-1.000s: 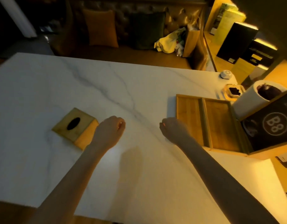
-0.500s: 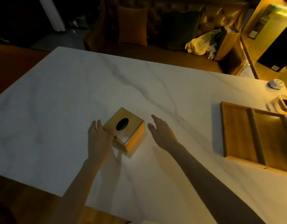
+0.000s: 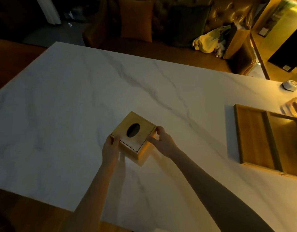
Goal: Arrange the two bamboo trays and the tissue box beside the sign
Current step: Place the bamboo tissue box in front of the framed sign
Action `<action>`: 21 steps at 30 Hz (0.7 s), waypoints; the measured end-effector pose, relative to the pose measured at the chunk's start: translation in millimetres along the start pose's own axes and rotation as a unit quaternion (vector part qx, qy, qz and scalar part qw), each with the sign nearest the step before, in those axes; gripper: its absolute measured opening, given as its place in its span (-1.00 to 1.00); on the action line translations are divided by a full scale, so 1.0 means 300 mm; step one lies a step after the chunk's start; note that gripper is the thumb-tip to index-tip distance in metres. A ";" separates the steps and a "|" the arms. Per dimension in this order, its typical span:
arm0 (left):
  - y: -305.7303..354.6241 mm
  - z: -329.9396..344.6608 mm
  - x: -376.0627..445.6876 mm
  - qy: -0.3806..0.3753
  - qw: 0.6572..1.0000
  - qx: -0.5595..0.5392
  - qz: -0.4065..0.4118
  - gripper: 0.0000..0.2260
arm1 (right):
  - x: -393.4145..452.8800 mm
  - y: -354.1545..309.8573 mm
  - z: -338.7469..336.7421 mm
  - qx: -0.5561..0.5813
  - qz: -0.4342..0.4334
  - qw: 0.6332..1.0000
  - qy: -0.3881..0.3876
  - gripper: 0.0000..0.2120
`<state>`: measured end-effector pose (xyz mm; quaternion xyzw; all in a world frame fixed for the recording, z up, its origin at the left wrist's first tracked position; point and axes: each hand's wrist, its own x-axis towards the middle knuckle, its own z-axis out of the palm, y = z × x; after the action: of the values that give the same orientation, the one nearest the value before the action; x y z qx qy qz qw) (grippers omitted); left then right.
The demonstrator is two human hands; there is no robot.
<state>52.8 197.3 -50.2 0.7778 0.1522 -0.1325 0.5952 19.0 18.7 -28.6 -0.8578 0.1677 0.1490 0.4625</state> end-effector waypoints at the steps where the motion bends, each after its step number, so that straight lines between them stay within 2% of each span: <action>1: -0.007 0.003 -0.001 0.001 1.000 -0.004 0.004 -0.75 | -0.002 0.000 0.002 -0.009 -0.001 1.000 0.003 -0.49; 4: -0.014 0.016 -0.001 0.024 0.999 0.011 0.023 -0.84 | -0.010 0.011 0.002 -0.048 -0.011 0.999 0.012 -0.57; 6: -0.007 0.027 -0.009 0.032 0.998 0.029 0.043 -0.79 | -0.018 0.018 -0.006 -0.057 -0.011 0.998 0.019 -0.59; 11: 0.038 0.052 -0.065 0.039 0.990 0.086 0.109 -0.66 | -0.060 0.014 -0.081 -0.038 -0.043 0.997 0.058 -0.63; 17: 0.140 0.085 -0.138 0.038 0.980 0.107 0.161 -0.65 | -0.131 0.002 -0.202 -0.006 -0.086 0.989 0.119 -0.71; 21: 0.213 0.152 -0.201 0.034 0.973 0.123 0.192 -0.68 | -0.201 0.040 -0.286 0.048 -0.091 0.981 0.162 -0.65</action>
<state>21.5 132.7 18.1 0.8638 0.0023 -0.0069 0.5037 -31.7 -50.8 32.5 -0.8592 0.1686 -0.0429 0.4811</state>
